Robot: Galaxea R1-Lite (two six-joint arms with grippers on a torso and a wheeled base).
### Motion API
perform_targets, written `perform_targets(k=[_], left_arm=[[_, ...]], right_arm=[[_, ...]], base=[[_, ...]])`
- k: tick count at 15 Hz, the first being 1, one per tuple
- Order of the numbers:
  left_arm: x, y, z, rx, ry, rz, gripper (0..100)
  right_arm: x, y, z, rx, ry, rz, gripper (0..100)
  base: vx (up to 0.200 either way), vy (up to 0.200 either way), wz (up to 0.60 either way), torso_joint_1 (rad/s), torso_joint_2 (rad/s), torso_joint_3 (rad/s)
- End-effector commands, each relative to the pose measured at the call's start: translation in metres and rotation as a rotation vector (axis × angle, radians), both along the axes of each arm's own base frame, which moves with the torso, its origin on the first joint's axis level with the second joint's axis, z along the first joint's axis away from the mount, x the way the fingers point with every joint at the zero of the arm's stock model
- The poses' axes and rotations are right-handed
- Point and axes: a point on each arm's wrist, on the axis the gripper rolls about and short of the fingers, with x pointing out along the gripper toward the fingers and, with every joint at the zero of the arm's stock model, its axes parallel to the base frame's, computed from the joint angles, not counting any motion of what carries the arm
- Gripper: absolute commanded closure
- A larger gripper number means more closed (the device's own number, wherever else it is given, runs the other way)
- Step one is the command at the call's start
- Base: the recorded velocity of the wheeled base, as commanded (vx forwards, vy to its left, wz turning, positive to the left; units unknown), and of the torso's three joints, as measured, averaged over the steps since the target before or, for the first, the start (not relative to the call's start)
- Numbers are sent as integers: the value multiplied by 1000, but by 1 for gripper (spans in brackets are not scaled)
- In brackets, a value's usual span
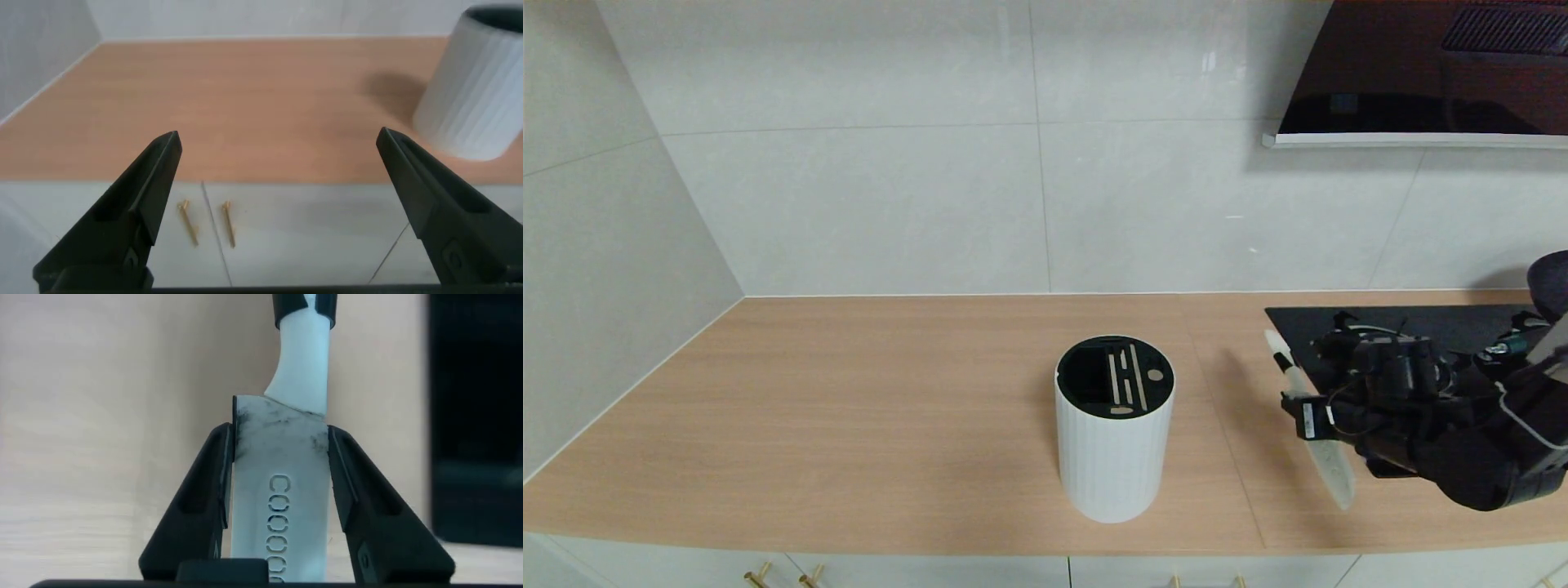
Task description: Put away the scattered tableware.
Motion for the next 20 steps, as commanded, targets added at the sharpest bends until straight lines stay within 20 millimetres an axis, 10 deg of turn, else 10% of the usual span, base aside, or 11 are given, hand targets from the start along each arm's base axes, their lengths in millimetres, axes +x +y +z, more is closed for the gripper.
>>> perform_targets(k=[1, 2, 7, 13, 20], left_arm=[[-5, -2, 24, 5, -4, -90, 0], [4, -5, 71, 5, 73, -261, 0], [119, -13, 165, -39, 270, -442, 0], [227, -94, 166, -459, 344, -749, 0], [251, -152, 127, -572, 349, -832, 0]], right_arm=[[-9, 6, 53, 28, -164, 26, 100], [-13, 17, 93, 49, -260, 58, 100], [-40, 58, 180, 116, -438, 200, 100], [-107, 114, 194, 149, -445, 367, 100], [-148, 172, 173, 200, -357, 534, 100]], base=[[0, 0, 0, 0, 0, 0], [0, 0, 0, 0, 0, 0], [0, 0, 0, 0, 0, 0], [0, 0, 0, 0, 0, 0], [0, 0, 0, 0, 0, 0]])
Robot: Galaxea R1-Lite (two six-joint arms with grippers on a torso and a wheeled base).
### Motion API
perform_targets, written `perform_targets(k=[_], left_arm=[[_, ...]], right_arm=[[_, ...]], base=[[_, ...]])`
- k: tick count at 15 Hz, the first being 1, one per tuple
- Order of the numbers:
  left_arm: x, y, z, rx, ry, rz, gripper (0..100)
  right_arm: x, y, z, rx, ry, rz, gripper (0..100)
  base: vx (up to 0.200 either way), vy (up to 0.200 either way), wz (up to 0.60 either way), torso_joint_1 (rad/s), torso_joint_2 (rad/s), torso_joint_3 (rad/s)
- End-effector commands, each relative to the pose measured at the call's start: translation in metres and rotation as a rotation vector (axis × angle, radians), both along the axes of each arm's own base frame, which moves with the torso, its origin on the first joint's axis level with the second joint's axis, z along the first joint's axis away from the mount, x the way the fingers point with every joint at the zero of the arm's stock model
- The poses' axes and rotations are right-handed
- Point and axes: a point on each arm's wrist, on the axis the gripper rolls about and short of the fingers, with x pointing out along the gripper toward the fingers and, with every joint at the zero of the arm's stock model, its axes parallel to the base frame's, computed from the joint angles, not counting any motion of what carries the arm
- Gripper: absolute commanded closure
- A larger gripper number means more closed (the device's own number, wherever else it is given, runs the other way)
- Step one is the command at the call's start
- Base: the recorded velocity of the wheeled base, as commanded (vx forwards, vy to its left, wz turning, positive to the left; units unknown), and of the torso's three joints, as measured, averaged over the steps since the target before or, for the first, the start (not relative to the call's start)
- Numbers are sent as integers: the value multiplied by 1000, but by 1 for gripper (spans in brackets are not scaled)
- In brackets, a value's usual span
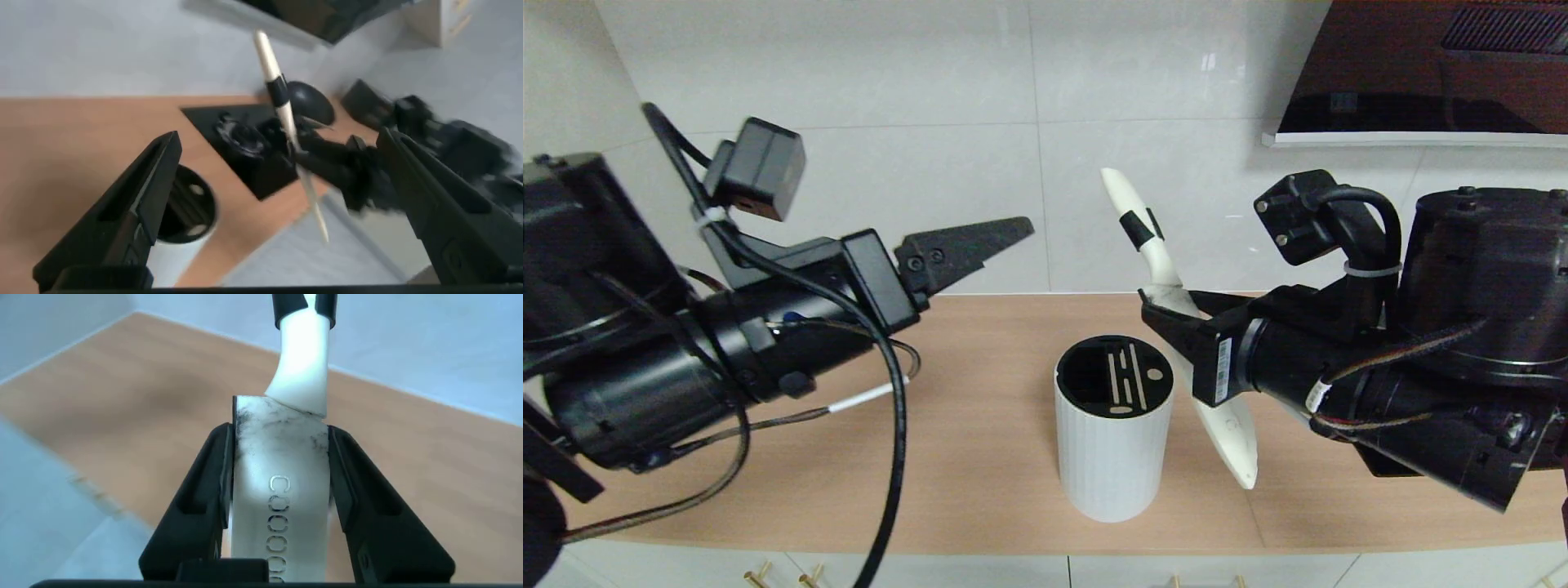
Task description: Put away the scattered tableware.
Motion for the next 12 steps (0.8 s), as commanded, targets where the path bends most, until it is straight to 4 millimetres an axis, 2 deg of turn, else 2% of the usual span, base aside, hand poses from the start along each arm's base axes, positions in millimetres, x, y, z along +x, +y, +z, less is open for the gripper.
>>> perform_targets(k=[1, 6, 12], left_arm=[[10, -24, -28, 25, 93, -54, 0], [21, -48, -45, -50, 64, -57, 0], [27, -53, -52, -43, 78, -21, 0]], right_arm=[[-4, 14, -10, -17, 28, 39, 100], [-8, 30, -24, -35, 62, 60, 100], [-21, 39, -26, -41, 62, 82, 100]], base=[[0, 0, 0, 0, 0, 0], [0, 0, 0, 0, 0, 0], [0, 0, 0, 0, 0, 0]])
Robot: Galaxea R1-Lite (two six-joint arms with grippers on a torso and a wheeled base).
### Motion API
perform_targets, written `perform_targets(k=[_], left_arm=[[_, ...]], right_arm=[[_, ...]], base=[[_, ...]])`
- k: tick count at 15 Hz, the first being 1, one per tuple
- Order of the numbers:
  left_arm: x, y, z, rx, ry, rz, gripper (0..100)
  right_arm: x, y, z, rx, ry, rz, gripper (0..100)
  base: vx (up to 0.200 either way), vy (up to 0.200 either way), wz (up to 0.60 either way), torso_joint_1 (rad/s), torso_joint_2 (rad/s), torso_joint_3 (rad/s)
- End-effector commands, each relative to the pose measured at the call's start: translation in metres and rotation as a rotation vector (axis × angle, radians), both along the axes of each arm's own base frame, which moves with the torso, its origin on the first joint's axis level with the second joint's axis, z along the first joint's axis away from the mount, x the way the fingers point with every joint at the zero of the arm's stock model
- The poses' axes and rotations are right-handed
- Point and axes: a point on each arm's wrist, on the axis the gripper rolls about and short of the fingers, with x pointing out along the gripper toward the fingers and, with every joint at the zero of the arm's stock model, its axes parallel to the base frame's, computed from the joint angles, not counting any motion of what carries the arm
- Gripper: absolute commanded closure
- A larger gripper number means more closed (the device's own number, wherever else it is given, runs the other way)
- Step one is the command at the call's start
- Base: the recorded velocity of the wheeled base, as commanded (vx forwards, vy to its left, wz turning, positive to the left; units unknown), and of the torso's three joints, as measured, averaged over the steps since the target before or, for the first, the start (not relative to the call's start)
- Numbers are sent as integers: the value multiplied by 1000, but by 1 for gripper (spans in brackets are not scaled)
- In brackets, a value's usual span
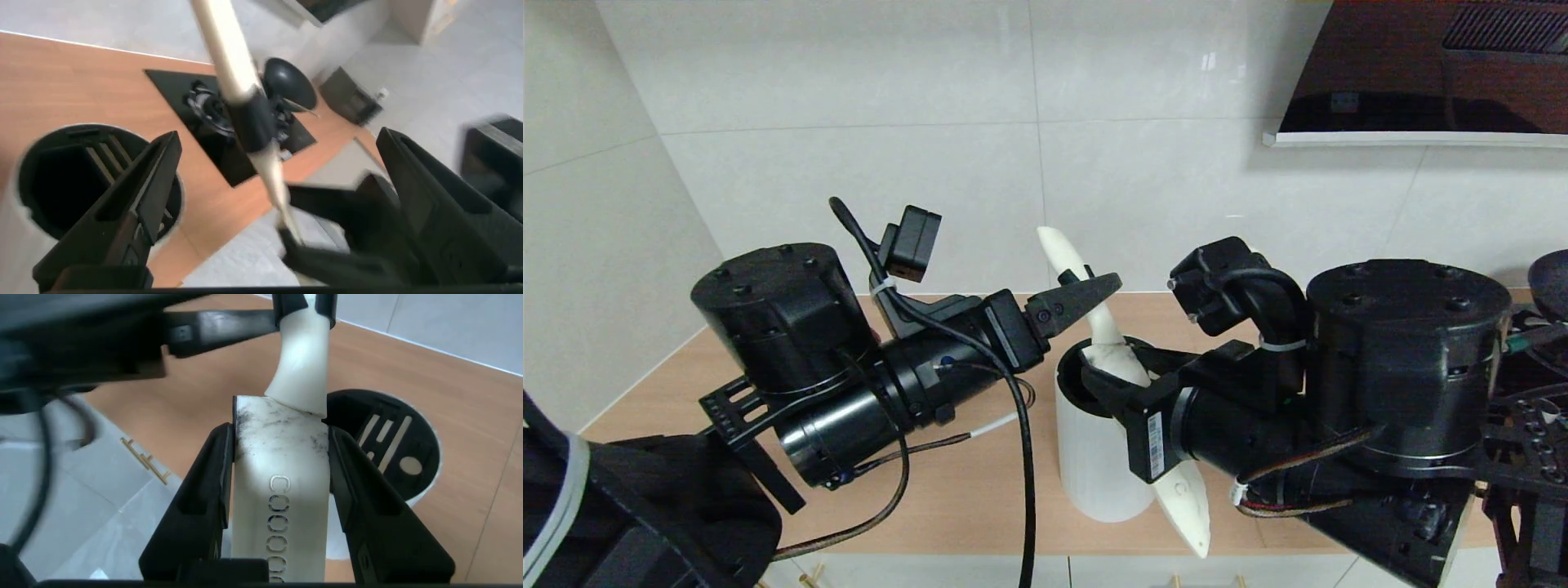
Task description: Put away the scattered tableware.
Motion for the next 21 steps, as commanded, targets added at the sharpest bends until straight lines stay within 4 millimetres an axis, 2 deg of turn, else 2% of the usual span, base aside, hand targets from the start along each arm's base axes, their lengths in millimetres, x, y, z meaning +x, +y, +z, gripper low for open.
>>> perform_targets(k=[1, 9, 10, 21], left_arm=[[3, -2, -1, 1, 3, 1, 0], [4, -4, -1, -2, 1, 27, 0], [4, -5, -2, 2, 5, 28, 100], [4, -8, -8, 16, 17, 19, 100]], right_arm=[[-3, 3, -2, -7, 4, 11, 100], [-2, 5, -7, -18, 12, 12, 100], [-4, 6, -7, -21, 14, 17, 100], [-4, 6, -7, -5, -2, 7, 100]], base=[[0, 0, 0, 0, 0, 0], [0, 0, 0, 0, 0, 0], [0, 0, 0, 0, 0, 0], [0, 0, 0, 0, 0, 0]])
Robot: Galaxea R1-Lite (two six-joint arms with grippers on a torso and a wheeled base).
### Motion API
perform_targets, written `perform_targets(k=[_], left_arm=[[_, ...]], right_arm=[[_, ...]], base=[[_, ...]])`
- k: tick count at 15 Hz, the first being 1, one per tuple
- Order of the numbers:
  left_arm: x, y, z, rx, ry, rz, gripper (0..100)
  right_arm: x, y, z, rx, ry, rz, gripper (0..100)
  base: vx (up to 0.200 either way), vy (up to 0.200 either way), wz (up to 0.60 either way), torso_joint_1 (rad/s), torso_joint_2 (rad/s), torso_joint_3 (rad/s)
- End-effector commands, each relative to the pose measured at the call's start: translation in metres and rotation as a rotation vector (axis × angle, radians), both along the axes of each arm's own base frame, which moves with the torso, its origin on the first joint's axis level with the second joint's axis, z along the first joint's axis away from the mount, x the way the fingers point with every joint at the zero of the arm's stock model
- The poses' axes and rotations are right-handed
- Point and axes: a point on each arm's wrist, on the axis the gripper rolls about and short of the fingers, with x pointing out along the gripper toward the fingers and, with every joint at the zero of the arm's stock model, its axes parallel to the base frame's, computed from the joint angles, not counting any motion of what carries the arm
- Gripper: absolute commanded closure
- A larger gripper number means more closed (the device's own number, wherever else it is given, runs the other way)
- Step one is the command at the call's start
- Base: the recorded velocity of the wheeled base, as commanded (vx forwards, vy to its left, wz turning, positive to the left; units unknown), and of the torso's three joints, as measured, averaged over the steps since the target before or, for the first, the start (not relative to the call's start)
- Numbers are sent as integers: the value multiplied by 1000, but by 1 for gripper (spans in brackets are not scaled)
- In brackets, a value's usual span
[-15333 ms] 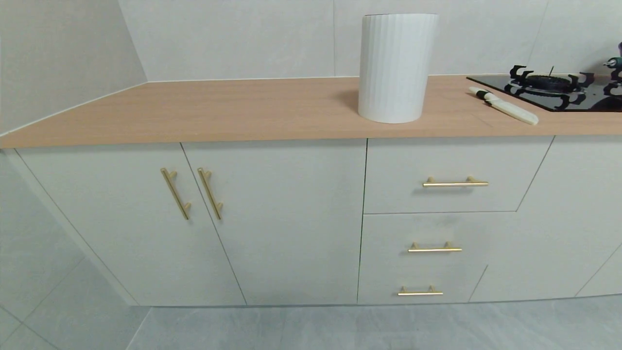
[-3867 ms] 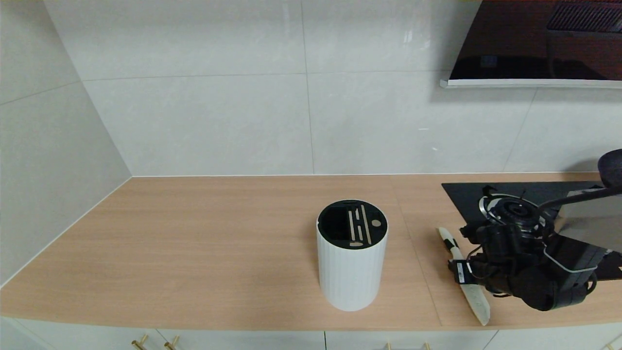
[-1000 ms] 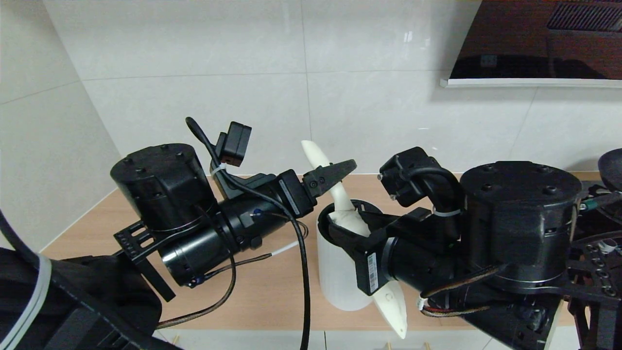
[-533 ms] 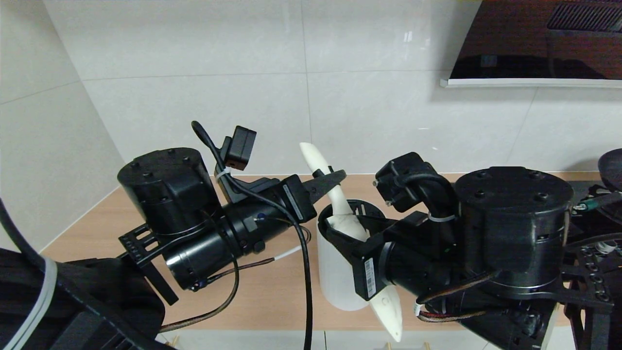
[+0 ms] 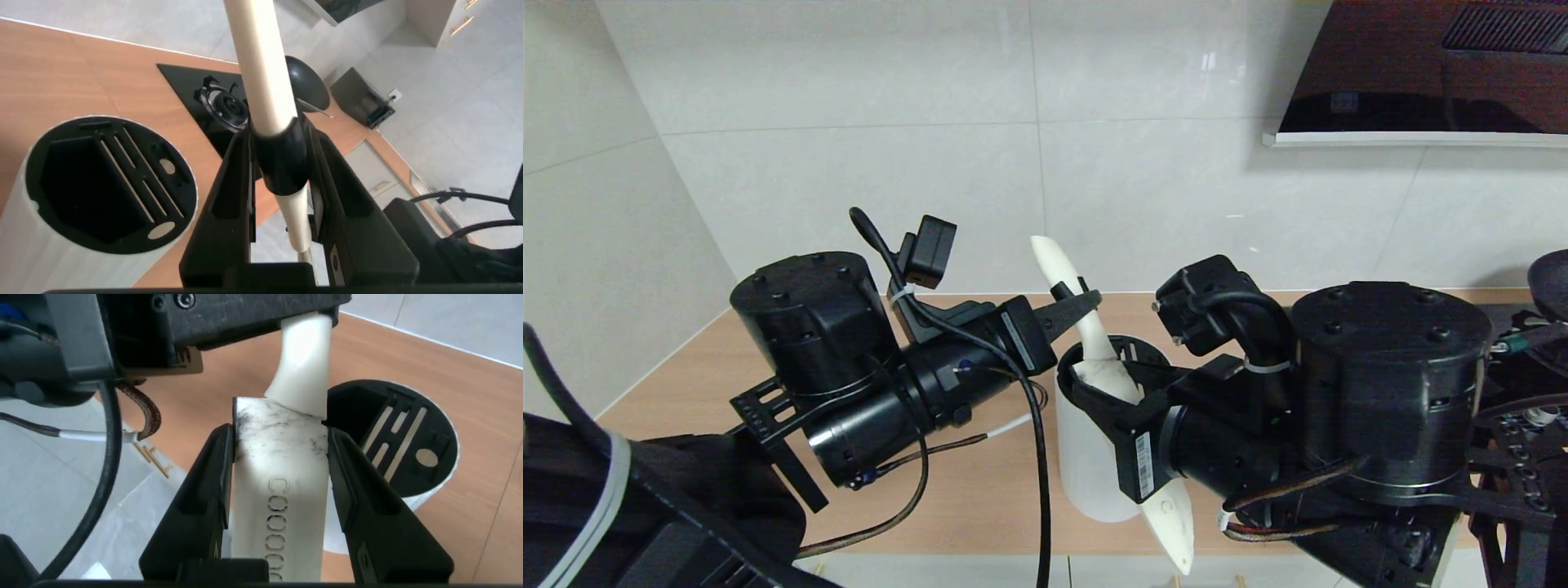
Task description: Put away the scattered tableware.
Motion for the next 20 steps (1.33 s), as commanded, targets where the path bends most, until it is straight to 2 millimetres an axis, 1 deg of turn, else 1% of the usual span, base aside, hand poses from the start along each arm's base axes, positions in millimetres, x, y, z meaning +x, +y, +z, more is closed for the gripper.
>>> perform_targets(k=[1, 2, 3, 6, 8, 10, 11, 12, 13, 14, 15, 16, 18, 20], left_arm=[[0, 0, 0, 0, 0, 1, 100], [0, 0, 0, 0, 0, 1, 100], [0, 0, 1, -1, -2, 1, 100], [-3, 1, 6, -13, -16, -3, 100], [-9, 5, 19, -38, -50, -3, 100], [-21, 16, 40, -67, -125, 2, 100], [-24, 19, 45, -58, -161, 10, 100], [-27, 28, 53, -42, -225, 37, 100], [-27, 31, 56, -33, -248, 47, 100], [-29, 38, 62, -9, -303, 72, 100], [-27, 43, 64, 17, -342, 97, 100], [-25, 46, 66, 30, -377, 116, 100], [-24, 47, 72, 40, -488, 133, 100], [-23, 45, 67, 93, -584, 86, 100]], right_arm=[[0, 0, 0, 6, -5, -3, 100], [0, 0, 1, 9, -9, -14, 100], [0, 0, 1, 9, -9, -17, 0], [0, -1, 3, 21, -13, -19, 0], [-3, -6, 13, 66, -45, -20, 0], [-9, -25, 31, 120, -86, -35, 0], [-9, -36, 37, 130, -101, -54, 0], [-7, -54, 43, 111, -144, -95, 0], [-5, -60, 44, 96, -161, -109, 0], [2, -73, 49, 73, -197, -159, 0], [6, -83, 54, 81, -213, -198, 0], [7, -89, 58, 90, -224, -220, 0], [8, -94, 60, 94, -233, -241, 0], [9, -95, 60, 86, -238, -242, 0]], base=[[0, 0, 0, 0, 0, 0], [0, 0, 0, 0, 0, 0], [0, 0, 0, 0, 0, 0], [0, 0, 0, 0, 0, 0], [0, 0, 0, 0, 0, 0], [0, 0, 0, 0, 0, 0], [0, 0, 0, 0, 0, 0], [0, 0, 0, 0, 0, 0], [0, 0, 0, 0, 0, 0], [0, 0, 0, 0, 0, 0], [0, 0, 0, 0, 0, 0], [0, 0, 0, 0, 0, 0], [0, 0, 0, 0, 0, 0], [0, 0, 0, 0, 0, 0]])
